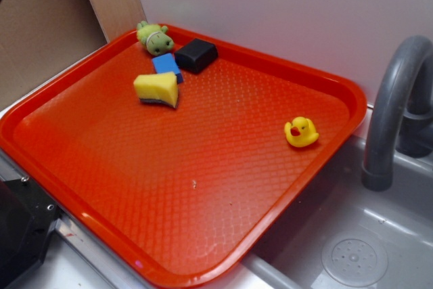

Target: Grab the green sponge.

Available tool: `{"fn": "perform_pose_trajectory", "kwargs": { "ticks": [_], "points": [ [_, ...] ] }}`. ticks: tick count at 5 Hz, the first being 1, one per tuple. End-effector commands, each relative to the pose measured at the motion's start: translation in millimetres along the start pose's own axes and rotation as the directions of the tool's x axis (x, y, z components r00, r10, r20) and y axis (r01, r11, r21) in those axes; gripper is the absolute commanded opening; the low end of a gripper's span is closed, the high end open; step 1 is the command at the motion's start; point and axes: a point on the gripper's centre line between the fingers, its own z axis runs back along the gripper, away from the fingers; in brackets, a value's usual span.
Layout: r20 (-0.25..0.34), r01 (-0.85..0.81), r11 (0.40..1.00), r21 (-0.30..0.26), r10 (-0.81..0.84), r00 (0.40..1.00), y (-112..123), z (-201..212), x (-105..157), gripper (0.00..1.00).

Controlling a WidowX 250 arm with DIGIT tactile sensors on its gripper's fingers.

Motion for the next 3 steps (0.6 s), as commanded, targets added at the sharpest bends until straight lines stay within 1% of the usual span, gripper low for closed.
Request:
{"fn": "perform_pose_trajectory", "kwargs": {
  "ticks": [1, 2, 3],
  "points": [
    [0.0, 0.0, 1.0, 0.0, 0.0, 1.0, 0, 0, 0, 1.0],
    [-0.003, -0.002, 0.999, 0.034, 0.002, 1.0, 0, -9, 10, 1.0],
    [-0.012, 0.016, 0.999, 0.034, -0.016, 1.0, 6, -15, 22, 1.0]
  ]
}}
